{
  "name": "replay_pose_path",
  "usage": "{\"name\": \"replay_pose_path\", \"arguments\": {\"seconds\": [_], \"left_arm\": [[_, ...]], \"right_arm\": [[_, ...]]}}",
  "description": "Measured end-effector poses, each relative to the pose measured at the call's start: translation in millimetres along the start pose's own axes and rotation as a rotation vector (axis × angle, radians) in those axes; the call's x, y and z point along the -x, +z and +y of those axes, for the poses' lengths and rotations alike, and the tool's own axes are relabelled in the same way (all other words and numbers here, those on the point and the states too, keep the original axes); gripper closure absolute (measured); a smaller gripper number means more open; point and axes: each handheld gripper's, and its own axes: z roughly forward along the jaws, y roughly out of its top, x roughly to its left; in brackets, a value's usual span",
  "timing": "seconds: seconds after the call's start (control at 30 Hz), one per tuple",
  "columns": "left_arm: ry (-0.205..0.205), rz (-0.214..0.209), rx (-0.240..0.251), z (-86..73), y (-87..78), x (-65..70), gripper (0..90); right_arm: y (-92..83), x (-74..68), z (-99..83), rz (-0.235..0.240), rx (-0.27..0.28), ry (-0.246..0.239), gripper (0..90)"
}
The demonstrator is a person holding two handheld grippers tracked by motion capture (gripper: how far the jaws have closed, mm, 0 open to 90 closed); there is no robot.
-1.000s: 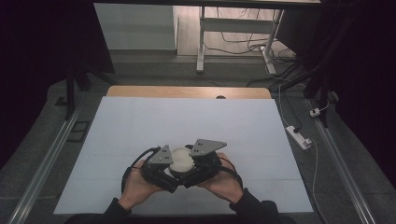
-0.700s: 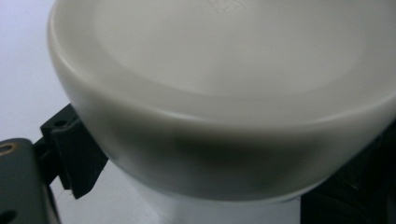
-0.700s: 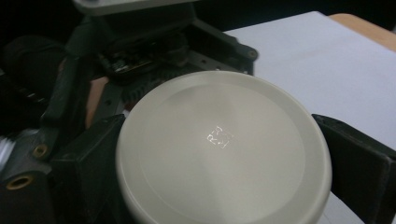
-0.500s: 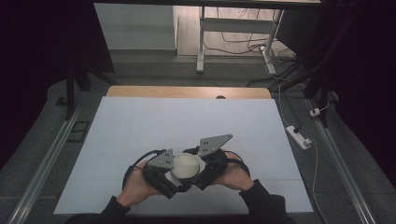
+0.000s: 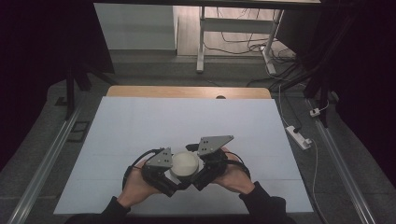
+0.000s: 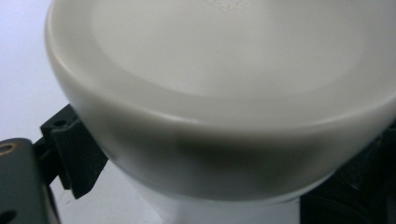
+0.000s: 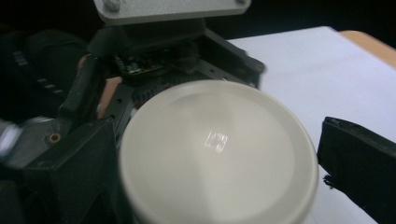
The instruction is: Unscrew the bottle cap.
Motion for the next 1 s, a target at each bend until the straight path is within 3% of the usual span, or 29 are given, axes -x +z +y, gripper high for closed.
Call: {"name": "replay_pose_path", "arguments": {"seconds": [0.03,0.13,0.17,0.3,0.63,0.7,0.77,1.0], "left_arm": [[-0.024,0.027,0.006,-0.8,-1.0,-1.5,7.2],[-0.039,0.051,0.003,-1.1,-1.6,-2.5,7.1],[-0.048,0.063,0.004,-1.3,-1.6,-2.7,7.1],[-0.073,0.113,-0.009,-0.4,-0.3,-1.7,7.1],[-0.086,0.144,-0.025,2.1,2.0,1.9,7.1],[-0.077,0.131,-0.02,2.4,1.1,1.8,7.1],[-0.066,0.104,-0.013,2.4,-0.4,1.3,7.2],[0.005,-0.024,-0.011,2.6,-0.8,2.1,7.1]], "right_arm": [[0.1,-1.4,0.5,-0.029,-0.004,0.014,0.0],[1.8,-3.3,0.4,-0.073,-0.008,0.039,0.0],[4.5,-3.8,0.2,-0.12,-0.01,0.082,0.0],[9.0,-6.6,-0.4,-0.177,0.012,0.156,0.0],[19.3,-21.1,-2.0,-0.301,0.01,0.129,6.6],[18.9,-23.0,-1.4,-0.303,0.011,0.108,6.8],[16.6,-21.7,-0.4,-0.271,0.006,0.097,6.8],[2.9,-6.2,-1.6,-0.036,-0.013,0.046,6.9]]}}
